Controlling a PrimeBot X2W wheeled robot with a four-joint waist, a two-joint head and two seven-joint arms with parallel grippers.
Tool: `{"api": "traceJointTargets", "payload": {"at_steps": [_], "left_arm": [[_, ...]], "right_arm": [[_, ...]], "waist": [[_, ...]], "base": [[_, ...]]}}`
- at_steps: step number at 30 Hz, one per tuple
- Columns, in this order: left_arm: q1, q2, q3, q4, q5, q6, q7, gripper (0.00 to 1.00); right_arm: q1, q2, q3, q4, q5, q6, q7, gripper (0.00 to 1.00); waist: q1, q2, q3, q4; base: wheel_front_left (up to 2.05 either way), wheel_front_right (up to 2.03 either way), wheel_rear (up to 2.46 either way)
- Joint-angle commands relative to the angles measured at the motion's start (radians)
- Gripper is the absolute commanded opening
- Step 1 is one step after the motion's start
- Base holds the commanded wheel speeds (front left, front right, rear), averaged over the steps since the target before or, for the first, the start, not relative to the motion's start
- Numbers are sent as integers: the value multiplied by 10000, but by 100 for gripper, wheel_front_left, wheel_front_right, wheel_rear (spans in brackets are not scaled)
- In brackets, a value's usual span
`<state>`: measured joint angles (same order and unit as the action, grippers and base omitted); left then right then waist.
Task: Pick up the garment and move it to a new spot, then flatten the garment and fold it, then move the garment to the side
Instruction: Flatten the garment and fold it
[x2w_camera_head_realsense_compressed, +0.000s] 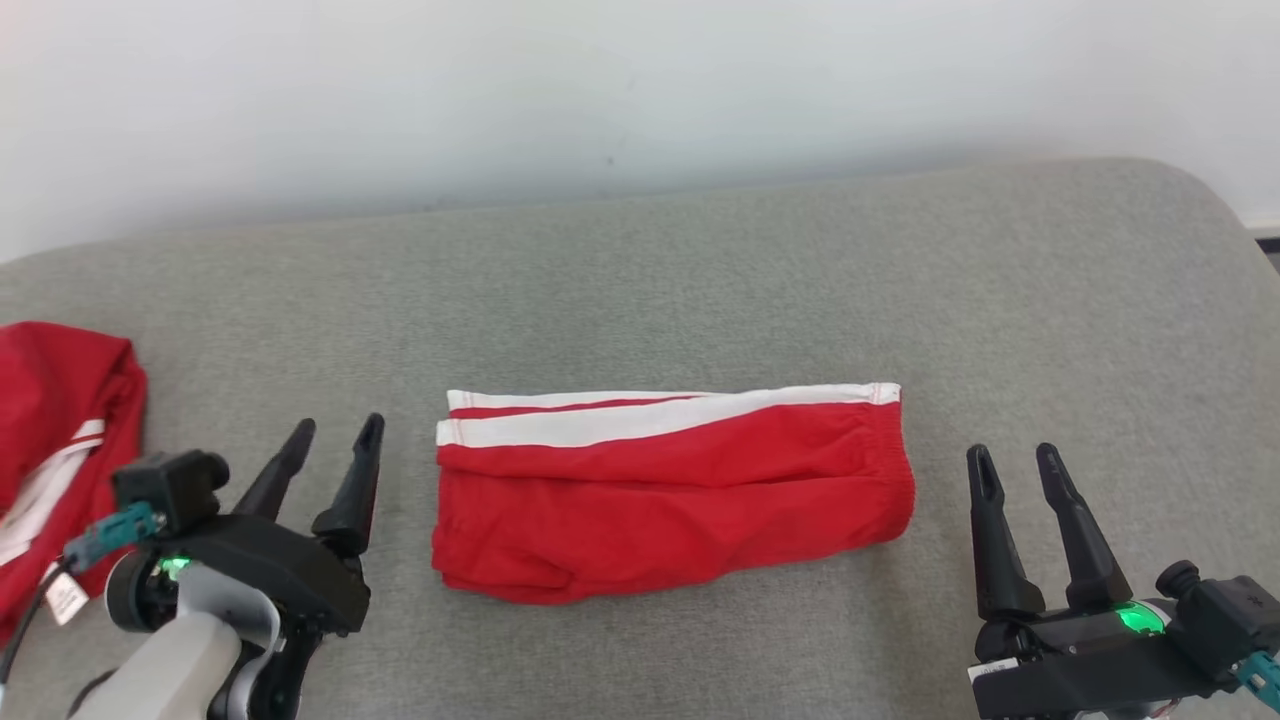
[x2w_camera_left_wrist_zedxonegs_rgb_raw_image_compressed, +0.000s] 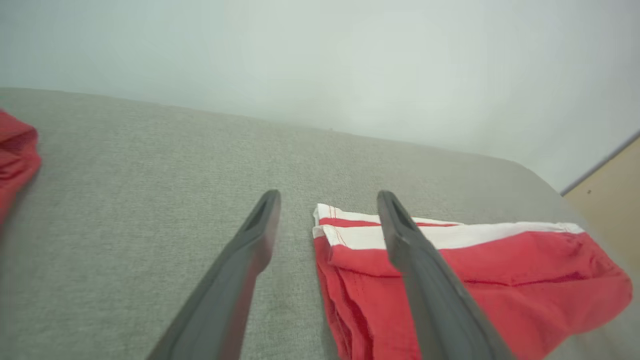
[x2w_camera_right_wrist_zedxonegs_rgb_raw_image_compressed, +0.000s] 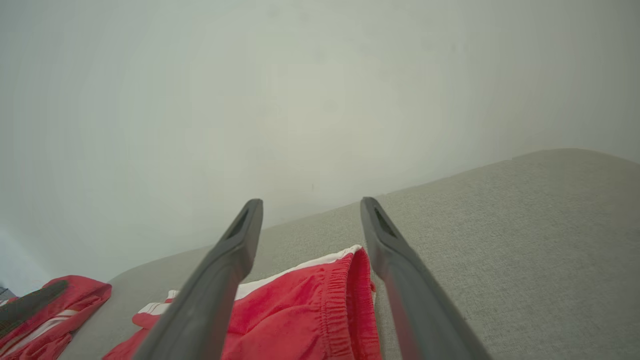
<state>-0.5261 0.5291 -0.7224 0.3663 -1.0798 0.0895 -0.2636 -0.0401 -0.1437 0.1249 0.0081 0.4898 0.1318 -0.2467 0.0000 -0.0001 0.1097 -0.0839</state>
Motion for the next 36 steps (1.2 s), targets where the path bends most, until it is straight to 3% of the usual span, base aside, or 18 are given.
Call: {"api": "traceJointTargets", "payload": {"at_steps": [1, 8, 13, 19, 24, 36], "left_arm": [[394, -158, 345, -81, 330, 45, -1, 100], [2073, -1206, 3394, -1153, 3159, 121, -6, 100], [3112, -1873, 4742, -2008, 5082, 53, -5, 100], [4304, -2448, 5565, -2830, 6536, -192, -7, 100], [5200, -2579, 5701, -3148, 7352, -286, -8, 100], [6627, -3114, 6517, -3933, 7768, -197, -8, 100]], "right_arm": [[100, -23, -46, -24, -57, -25, -9, 100], [251, 16, -182, -25, -367, -25, -61, 100], [346, 13, -223, -4, -729, -25, -107, 100], [472, 65, -354, 13, -1305, -25, -153, 100], [757, 135, -548, -42, -1882, -25, -161, 100], [1487, 355, -1148, 148, -2753, -25, 321, 100]], "waist": [[0, 1, -246, 271], [0, 1, -505, 585], [0, 1, -598, 638], [0, 1, -696, 571], [0, 1, -854, 545], [0, 1, -1144, 787]], "base": [[0, 0, 0], [0, 0, 0], [0, 0, 0], [0, 0, 0], [0, 0, 0], [0, 0, 0]]}}
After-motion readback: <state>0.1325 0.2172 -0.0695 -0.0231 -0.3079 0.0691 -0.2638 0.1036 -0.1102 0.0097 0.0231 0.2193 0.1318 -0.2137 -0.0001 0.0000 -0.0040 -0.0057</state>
